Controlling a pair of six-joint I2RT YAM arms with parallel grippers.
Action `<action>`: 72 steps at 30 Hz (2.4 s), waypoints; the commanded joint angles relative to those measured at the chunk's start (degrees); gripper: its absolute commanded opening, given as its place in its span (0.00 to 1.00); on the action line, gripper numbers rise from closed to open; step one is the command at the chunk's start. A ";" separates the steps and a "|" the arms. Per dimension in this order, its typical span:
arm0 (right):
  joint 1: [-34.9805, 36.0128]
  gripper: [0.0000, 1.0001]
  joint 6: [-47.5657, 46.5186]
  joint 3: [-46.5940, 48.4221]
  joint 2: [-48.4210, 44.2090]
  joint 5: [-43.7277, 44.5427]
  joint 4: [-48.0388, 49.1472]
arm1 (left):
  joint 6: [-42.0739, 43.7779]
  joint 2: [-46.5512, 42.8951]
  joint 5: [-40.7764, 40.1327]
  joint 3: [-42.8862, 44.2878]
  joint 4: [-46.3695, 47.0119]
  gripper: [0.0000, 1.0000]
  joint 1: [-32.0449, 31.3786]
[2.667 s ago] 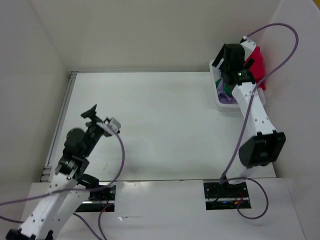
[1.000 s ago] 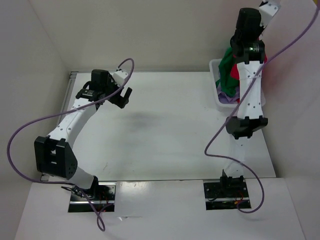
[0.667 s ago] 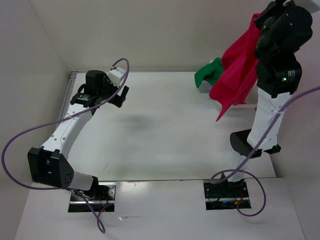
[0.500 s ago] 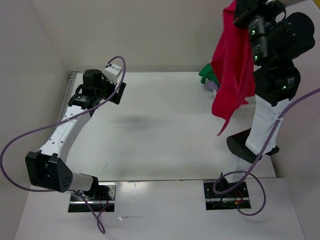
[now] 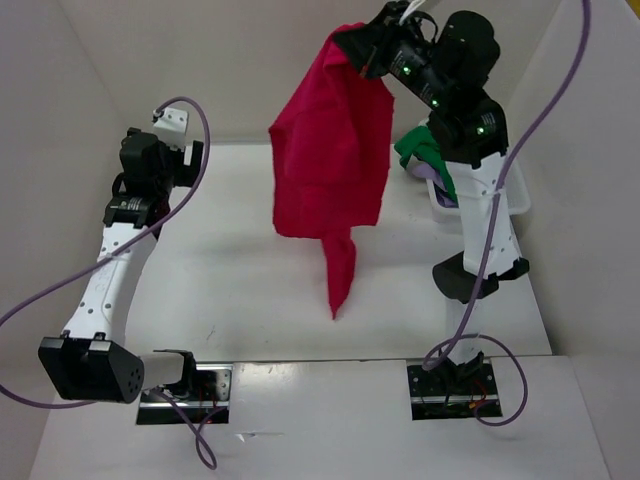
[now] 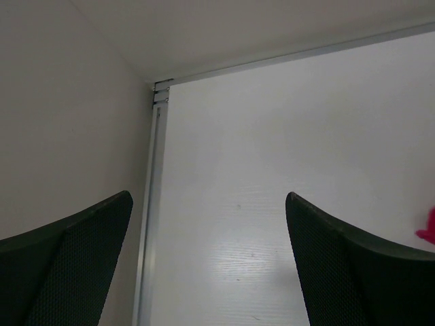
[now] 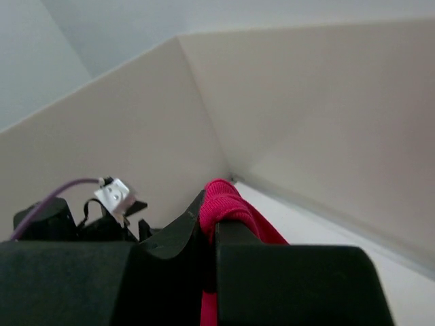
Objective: Fold and stack the t-shirts
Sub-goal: Move the tshirt to the center of the board, then flatten out the tshirt
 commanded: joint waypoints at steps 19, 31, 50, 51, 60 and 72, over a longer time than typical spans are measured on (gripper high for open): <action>-11.65 0.85 0.47 -33.20 5.93 1.40 -7.60 | 8.65 16.04 10.55 -1.57 -15.68 1.00 2.73; 4.94 0.69 -5.87 -35.14 22.90 14.39 -10.32 | 2.75 35.13 21.11 8.81 -19.38 0.78 1.68; 10.07 0.57 -3.77 -36.19 28.09 32.34 -10.94 | -1.20 41.72 23.75 5.13 -16.04 0.80 0.62; 10.07 0.57 -3.77 -36.72 28.09 32.35 -10.94 | -1.20 41.72 23.75 5.12 -16.04 0.80 0.62; 8.84 0.59 -6.05 -37.85 24.59 23.24 -10.23 | -1.20 41.72 23.75 5.12 -16.65 0.81 0.09; 2.08 0.53 1.05 -63.60 6.22 12.94 4.61 | -1.73 42.25 24.97 5.21 -17.18 0.80 -0.44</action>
